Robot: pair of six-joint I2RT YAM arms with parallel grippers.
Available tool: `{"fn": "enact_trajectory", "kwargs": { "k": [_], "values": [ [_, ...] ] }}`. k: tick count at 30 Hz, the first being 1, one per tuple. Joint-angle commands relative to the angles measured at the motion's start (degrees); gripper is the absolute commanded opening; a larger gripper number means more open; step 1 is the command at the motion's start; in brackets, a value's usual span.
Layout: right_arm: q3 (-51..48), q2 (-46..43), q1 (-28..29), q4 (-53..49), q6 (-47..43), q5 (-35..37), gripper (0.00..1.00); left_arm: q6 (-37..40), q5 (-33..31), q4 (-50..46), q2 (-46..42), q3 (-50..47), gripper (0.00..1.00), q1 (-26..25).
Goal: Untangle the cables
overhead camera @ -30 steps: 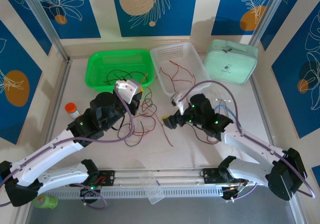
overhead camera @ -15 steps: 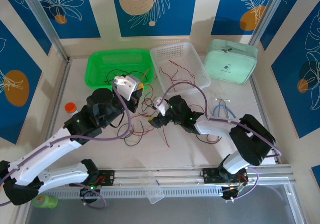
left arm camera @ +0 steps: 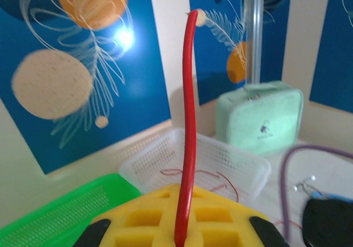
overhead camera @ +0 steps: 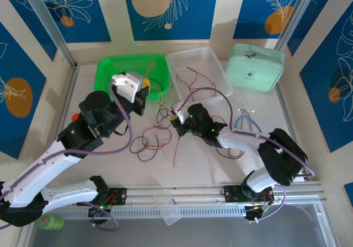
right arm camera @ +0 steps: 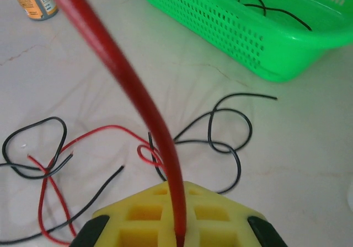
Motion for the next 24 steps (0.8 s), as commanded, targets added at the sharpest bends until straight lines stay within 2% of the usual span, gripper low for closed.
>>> {"fn": "enact_trajectory", "kwargs": {
  "k": [1,8,14,19,20,21,22,23,24],
  "values": [
    [-4.01,-4.86,1.44,-4.69,4.36,2.91,0.0,3.69,-4.57,1.08,0.2,5.18,0.0,-0.46],
    [-11.62,-12.59,3.94,-7.74,9.6,6.24,0.0,3.94,-6.15,2.53,0.31,8.32,0.0,-0.45],
    [-16.81,-14.9,4.54,-6.74,13.61,8.53,0.0,1.39,-2.65,2.4,2.09,10.54,0.0,-0.44],
    [-16.68,-15.15,4.88,-8.75,15.68,9.7,0.0,0.8,-0.02,2.95,4.59,12.05,0.0,-0.42],
    [-16.06,-15.57,4.9,-9.98,16.31,10.07,0.05,0.94,0.42,2.95,5.42,12.63,0.0,-0.47],
    [-15.46,-16.05,4.93,-10.98,16.84,10.18,0.19,1.05,0.79,2.98,6.19,13.22,0.0,-0.45],
    [-14.74,-16.96,4.9,-11.92,17.42,10.04,0.37,1.41,1.45,3.09,7.2,13.84,0.0,-0.43],
    [-14.15,-18.2,4.9,-12.86,17.91,9.77,0.48,1.79,2.19,3.5,8.25,14.5,0.0,-0.5],
    [-13.77,-19.41,4.88,-13.59,18.26,9.68,0.56,2.16,2.89,3.98,9.26,15.15,0.0,-0.42]
  ]
}}
